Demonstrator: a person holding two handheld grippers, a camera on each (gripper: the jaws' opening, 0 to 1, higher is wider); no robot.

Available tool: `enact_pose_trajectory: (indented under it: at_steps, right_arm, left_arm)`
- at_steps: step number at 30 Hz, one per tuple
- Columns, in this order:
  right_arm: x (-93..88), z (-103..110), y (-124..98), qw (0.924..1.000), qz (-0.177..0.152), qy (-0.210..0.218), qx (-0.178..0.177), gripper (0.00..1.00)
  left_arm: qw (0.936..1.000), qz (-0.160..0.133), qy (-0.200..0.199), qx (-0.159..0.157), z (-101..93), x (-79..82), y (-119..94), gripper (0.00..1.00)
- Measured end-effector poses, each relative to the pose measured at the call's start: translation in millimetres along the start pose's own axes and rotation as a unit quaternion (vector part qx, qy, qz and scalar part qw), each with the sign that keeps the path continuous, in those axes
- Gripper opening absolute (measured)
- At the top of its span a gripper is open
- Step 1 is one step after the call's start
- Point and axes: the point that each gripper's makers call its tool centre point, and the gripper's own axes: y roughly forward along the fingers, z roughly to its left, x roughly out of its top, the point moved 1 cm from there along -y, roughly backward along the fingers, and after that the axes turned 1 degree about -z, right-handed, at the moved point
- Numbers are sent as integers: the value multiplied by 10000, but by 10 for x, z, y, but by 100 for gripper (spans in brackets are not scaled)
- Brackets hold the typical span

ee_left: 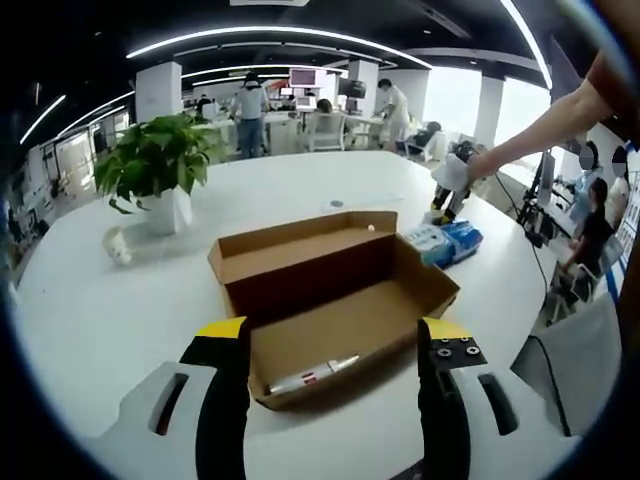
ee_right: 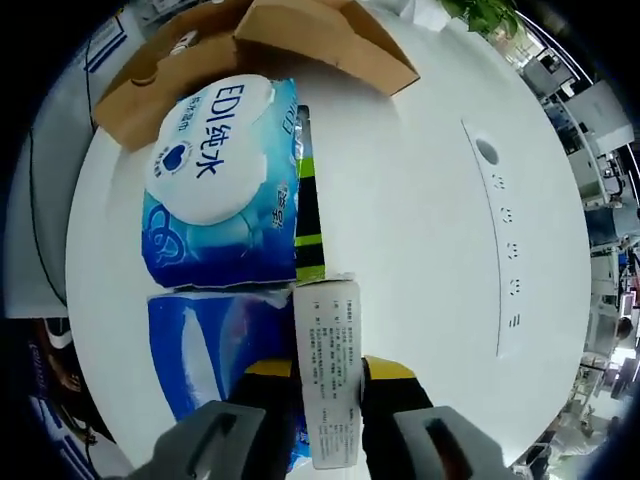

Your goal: Operate the shoe box by opening the lid, removing the specified soft item, and placing it in the target area until the item is outside and the box remains undamaged.

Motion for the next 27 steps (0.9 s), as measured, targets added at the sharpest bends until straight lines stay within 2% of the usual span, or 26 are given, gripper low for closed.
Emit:
enact_pose_trajectory:
  at_steps: [18, 25, 27]
  right_arm:
    - [-20, -45, -95, 9993, -70, 228, -295, 31]
    - [52, -65, -197, 9977, -266, 533, -324, 36]
    - [98, -58, -242, 9957, -429, 745, -338, 36]
  left_arm:
    - [10000, -18, 0, -12, -2, -7, -53, 68]
    - [10000, -59, -24, -2, 7, 2, -59, 68]
    - [10000, -75, -37, -28, -7, 8, -46, 68]
